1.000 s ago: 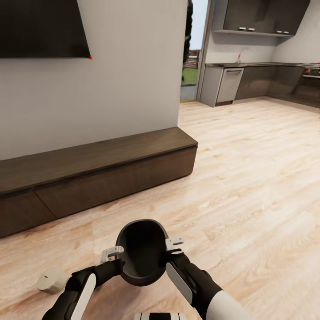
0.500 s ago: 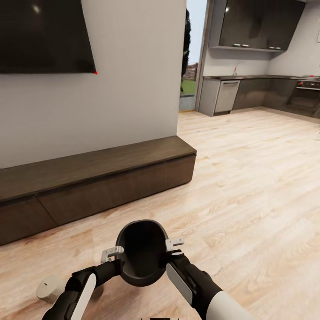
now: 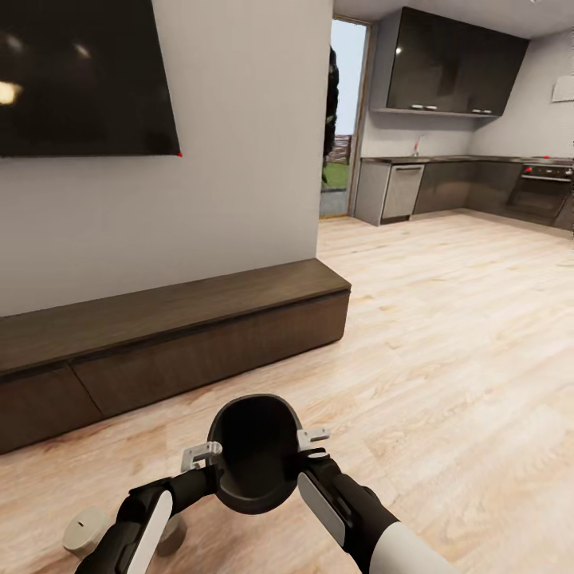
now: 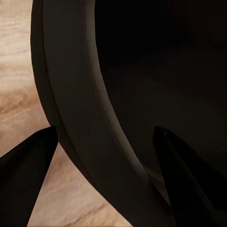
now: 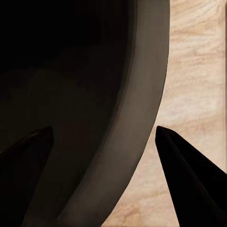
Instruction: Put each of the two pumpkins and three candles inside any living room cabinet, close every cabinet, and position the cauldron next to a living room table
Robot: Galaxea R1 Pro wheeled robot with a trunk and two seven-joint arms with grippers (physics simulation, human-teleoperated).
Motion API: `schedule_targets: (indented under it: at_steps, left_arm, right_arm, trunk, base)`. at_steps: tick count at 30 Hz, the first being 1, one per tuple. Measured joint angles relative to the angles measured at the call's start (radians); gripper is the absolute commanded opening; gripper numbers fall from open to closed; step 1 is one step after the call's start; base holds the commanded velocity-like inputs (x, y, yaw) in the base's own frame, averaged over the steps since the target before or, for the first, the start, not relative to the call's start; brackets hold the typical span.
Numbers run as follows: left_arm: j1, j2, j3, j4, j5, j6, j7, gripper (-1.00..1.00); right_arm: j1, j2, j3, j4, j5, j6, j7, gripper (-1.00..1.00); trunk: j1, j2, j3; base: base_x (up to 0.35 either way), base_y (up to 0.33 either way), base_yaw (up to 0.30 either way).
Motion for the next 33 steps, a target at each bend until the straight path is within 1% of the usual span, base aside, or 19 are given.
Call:
schedule_targets:
  at_steps: [15,21,33]
  left_arm:
    - [0.0,0.0,0.0,0.0,0.0,0.0,0.0,-1.0]
    - [0.0,0.0,0.0,0.0,-0.001,-0.001,-0.001,-1.0]
    - [0.0,0.0,0.0,0.0,0.0,0.0,0.001,-1.0]
  right_arm:
    - [0.0,0.0,0.0,0.0,-0.001,0.0,0.0,-1.0]
    - [0.0,0.0,0.0,0.001,0.0,-0.001,0.001,-1.0]
    - [0.0,0.0,0.0,0.001,0.0,0.0,0.001,-1.0]
  trunk:
    - [-0.007,0.004,0.058]
    - [-0.007,0.004,0.058]
    - [-0.007,0.004,0.058]
  base:
    - [0.0,0.0,0.0]
    - [0.0,0.0,0.07]
    - [0.0,0.0,0.275]
